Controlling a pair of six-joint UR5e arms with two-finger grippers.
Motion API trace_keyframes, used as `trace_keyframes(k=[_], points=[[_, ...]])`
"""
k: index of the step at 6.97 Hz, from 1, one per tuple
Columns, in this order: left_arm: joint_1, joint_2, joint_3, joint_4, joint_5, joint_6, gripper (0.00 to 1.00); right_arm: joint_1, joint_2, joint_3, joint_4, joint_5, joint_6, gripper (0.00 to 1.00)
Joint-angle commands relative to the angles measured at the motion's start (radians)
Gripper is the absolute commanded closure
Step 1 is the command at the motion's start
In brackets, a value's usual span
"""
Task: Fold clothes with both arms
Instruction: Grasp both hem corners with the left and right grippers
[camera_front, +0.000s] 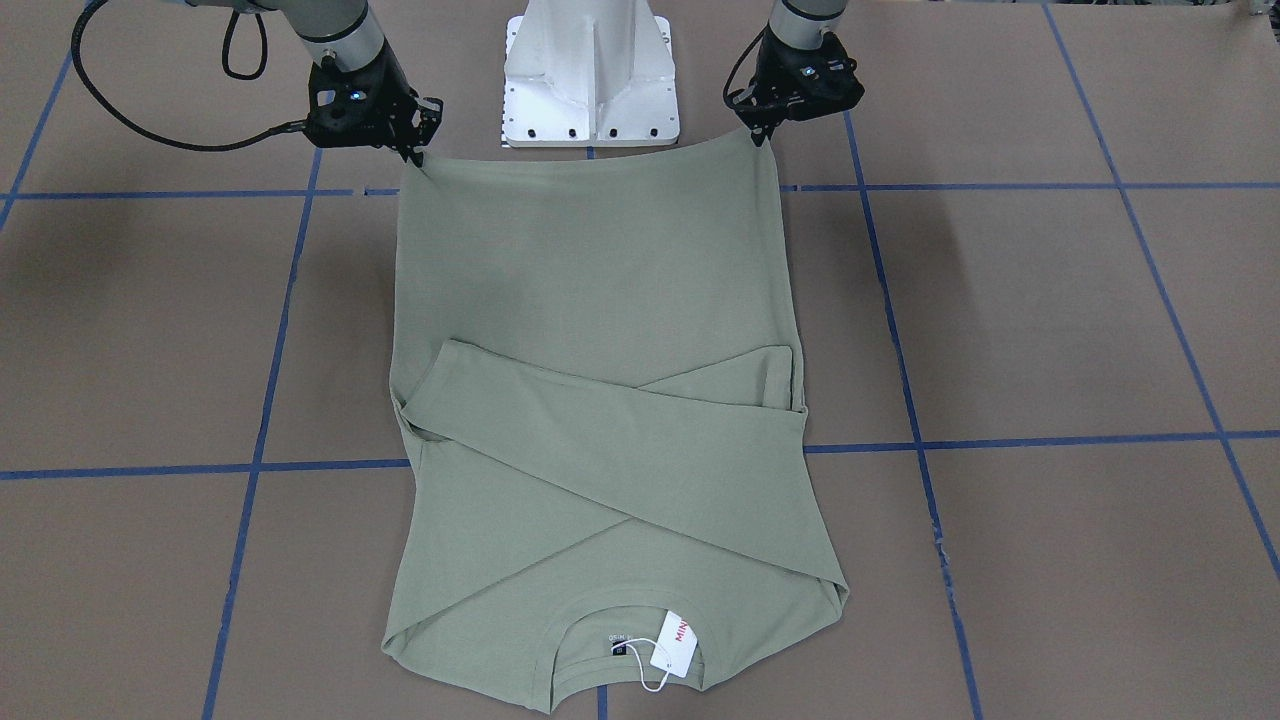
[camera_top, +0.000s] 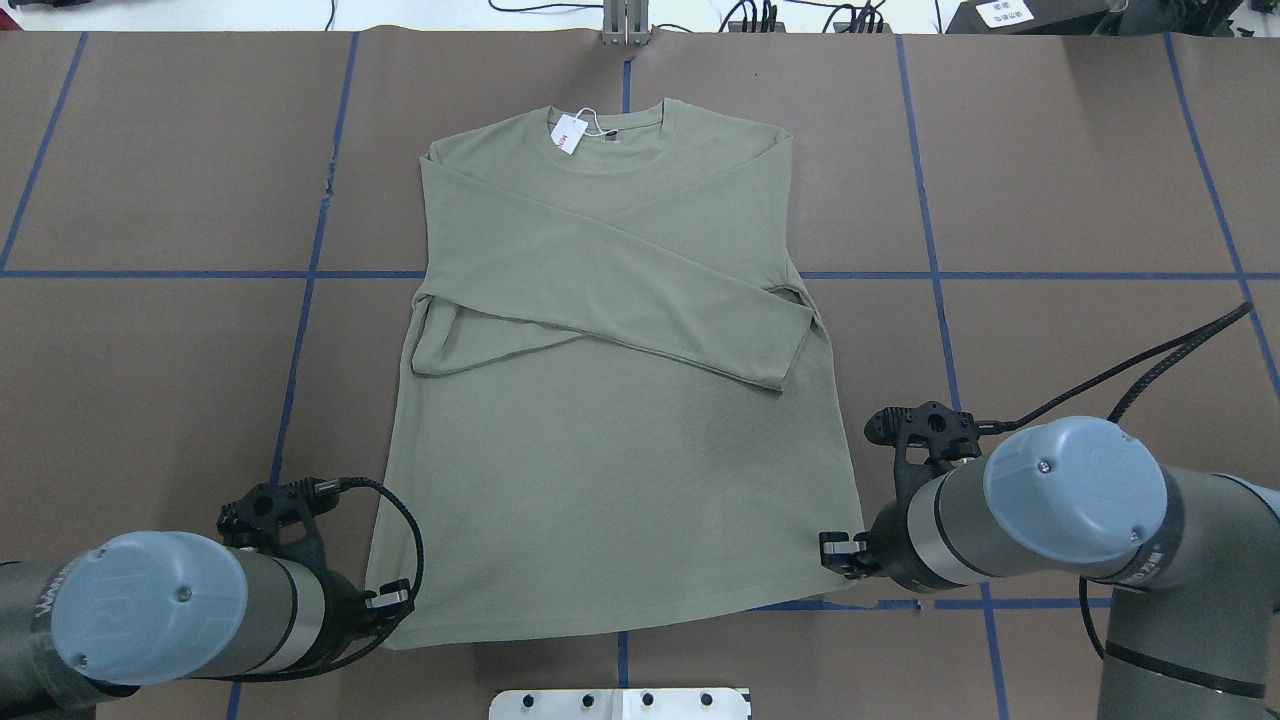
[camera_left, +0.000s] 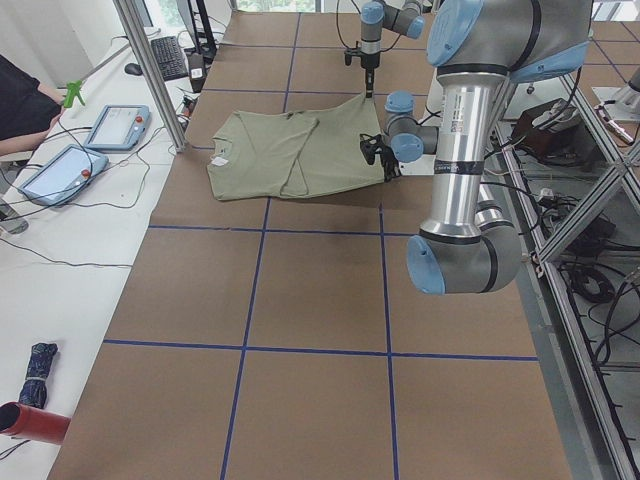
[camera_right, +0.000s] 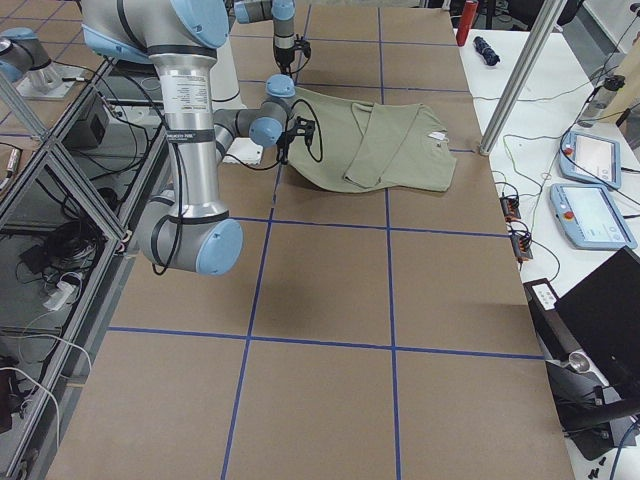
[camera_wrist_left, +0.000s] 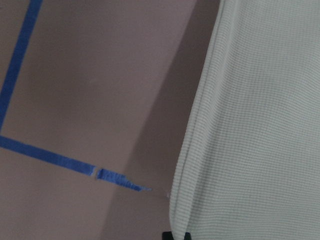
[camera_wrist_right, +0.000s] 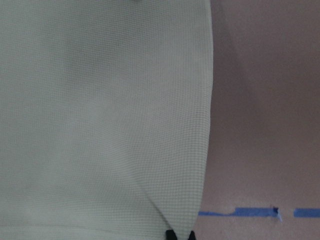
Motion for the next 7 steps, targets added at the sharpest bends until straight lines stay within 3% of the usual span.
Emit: trace_keyframes(k=[1,3,4,6,7], points=[[0.015,-0.011,-0.076,0.050,-0.058,0.001,1.00,-0.005,-0.066,0.070,-0.003,0.110,0.000,1.00],[0.064,-0.046,-0.190,0.167,-0.141,0.001,1.00,-0.022,-0.120,0.141,-0.001,0.246,0.000,1.00],[0.079,-0.099,-0.214,0.238,-0.144,-0.002,1.00,-0.030,-0.143,0.156,-0.001,0.271,0.000,1.00],[0.089,-0.123,-0.206,0.260,-0.144,0.000,1.00,-0.022,-0.132,0.154,0.000,0.268,-0.001,1.00],[0.064,-0.123,-0.199,0.261,-0.142,0.013,1.00,0.036,-0.108,0.146,0.002,0.268,-0.010,1.00]])
